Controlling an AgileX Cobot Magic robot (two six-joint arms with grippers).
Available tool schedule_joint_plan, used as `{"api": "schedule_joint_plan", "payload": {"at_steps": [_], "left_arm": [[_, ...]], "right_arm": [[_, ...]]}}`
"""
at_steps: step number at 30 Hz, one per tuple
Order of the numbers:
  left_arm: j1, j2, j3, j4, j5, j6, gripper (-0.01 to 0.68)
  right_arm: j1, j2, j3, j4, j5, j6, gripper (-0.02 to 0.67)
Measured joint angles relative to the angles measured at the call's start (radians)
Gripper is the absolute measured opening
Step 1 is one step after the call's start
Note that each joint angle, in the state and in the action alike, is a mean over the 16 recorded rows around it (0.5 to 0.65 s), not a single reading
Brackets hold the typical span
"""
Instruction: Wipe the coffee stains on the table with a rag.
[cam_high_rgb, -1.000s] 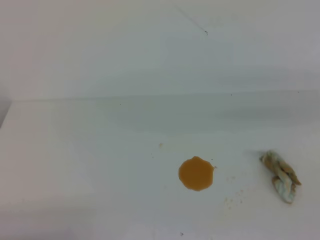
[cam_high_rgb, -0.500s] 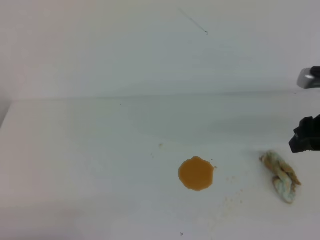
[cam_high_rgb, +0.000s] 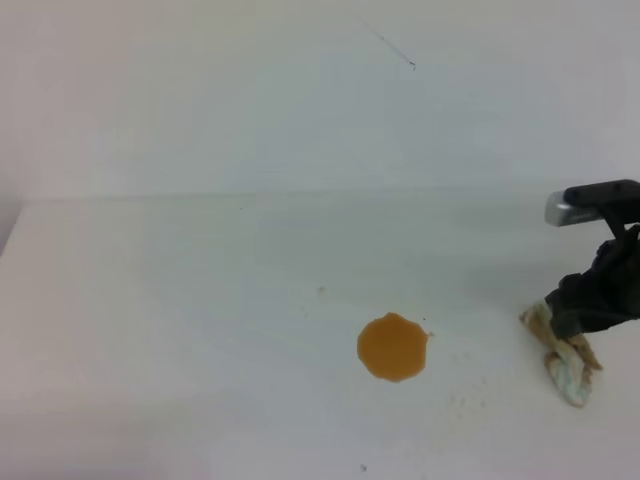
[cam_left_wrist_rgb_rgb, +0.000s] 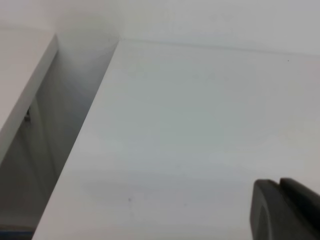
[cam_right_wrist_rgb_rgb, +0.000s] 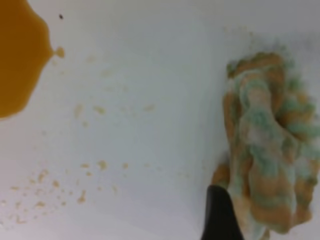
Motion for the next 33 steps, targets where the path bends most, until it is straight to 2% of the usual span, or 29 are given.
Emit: {"api": "schedule_joint_plan", "payload": {"at_steps": [16, 19, 25, 33], "left_arm": [[0.000, 0.002, -0.002, 0.000, 0.001, 0.000, -0.003], [0.000, -0.002, -0.002, 0.000, 0.001, 0.000, -0.003], [0.000, -0.010, -0.002, 0.000, 0.001, 0.000, -0.003], [0.001, -0.018, 0.000, 0.000, 0.000, 0.000, -0.003]], "right_arm": [[0.001, 0.082, -0.065, 0.007, 0.054, -0.014, 0.027], [0.001, 0.081, -0.102, 0.034, 0.093, -0.034, 0.002], [0.019, 0.078, -0.183, 0.126, 0.157, -0.084, 0.002], [0.114, 0.090, -0.246, 0.205, 0.122, -0.129, 0.004]]}}
